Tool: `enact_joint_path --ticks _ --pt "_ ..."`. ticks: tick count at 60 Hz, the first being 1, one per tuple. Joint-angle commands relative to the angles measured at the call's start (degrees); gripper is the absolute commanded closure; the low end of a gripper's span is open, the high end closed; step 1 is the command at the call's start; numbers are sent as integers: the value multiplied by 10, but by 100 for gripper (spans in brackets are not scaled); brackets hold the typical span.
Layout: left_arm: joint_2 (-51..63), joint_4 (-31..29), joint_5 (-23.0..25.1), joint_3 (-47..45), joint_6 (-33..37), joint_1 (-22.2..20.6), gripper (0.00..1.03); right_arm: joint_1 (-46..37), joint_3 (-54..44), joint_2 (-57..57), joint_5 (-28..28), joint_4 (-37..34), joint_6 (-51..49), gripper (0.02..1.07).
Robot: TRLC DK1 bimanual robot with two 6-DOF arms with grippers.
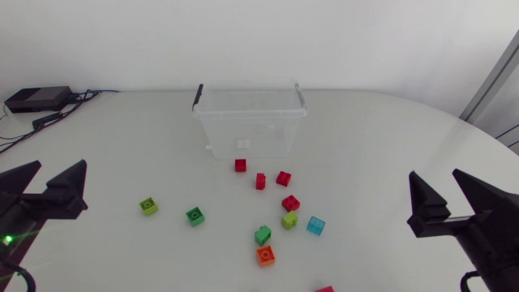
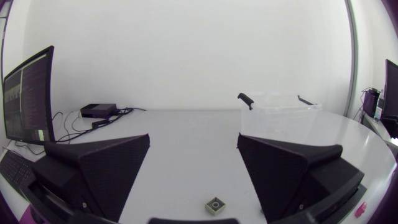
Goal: Pick up the duplo bricks and place them in the container
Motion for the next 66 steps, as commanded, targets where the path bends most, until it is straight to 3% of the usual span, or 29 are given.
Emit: enact_joint_path --ticks 1,13,22,33,39,46,56,62,66 --pt "76 -16 0 59 -15 -11 6 5 45 45 -3 -3 1 7" --pt "245 -80 0 177 -7 -44 10 8 126 207 -17 -14 1 7" --pt "376 -113 0 240 52 -41 10 8 190 354 -18 -38 8 7" --pt "500 -140 1 276 205 -38 10 -6 240 484 -56 -63 9 7" --pt "567 -172 3 294 243 -30 10 -31 268 550 -104 -99 11 7" --pt "617 -179 49 278 337 -11 10 -50 291 598 -165 -144 -1 7" --pt "676 -183 86 271 452 10 10 -44 314 632 -162 -202 -128 7" --pt "704 -209 117 279 502 18 10 -41 338 670 -165 -281 -275 7" --pt "713 -211 125 274 526 15 10 -37 332 666 -172 -281 -297 7"
